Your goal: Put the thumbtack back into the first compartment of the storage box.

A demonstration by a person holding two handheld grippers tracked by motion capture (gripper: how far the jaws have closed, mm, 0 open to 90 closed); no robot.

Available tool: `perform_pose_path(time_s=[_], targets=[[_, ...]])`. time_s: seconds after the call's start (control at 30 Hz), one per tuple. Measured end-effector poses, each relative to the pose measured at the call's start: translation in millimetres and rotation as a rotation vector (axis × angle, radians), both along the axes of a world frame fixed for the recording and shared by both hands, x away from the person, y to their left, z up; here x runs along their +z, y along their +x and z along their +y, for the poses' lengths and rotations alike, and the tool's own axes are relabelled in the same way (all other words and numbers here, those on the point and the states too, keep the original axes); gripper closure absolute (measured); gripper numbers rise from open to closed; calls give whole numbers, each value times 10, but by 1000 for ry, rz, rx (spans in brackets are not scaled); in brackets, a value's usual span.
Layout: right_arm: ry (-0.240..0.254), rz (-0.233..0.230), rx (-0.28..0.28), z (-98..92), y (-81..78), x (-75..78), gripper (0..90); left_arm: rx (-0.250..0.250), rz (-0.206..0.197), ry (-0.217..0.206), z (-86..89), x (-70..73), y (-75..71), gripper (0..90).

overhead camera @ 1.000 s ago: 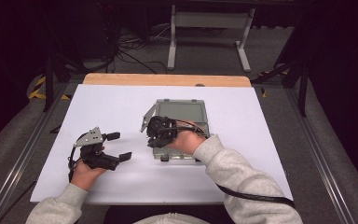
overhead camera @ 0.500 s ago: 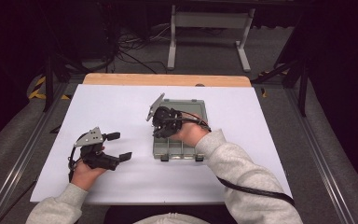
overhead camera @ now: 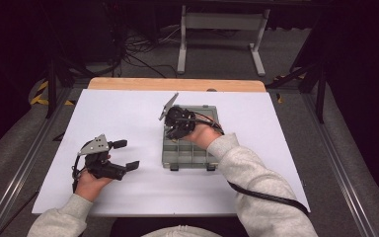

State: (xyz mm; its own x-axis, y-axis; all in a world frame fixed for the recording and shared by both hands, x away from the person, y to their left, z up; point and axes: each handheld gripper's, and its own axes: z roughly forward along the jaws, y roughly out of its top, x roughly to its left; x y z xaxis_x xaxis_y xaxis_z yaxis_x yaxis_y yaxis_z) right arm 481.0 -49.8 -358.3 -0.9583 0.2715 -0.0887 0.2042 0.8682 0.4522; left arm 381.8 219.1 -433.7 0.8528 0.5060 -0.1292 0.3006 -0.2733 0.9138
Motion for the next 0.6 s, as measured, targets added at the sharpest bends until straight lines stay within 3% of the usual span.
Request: perform_pose_path(time_s=[0.6], targets=[[-21,26,-29,8,143,-227,823,2,2,5,-1,-1,7,40]])
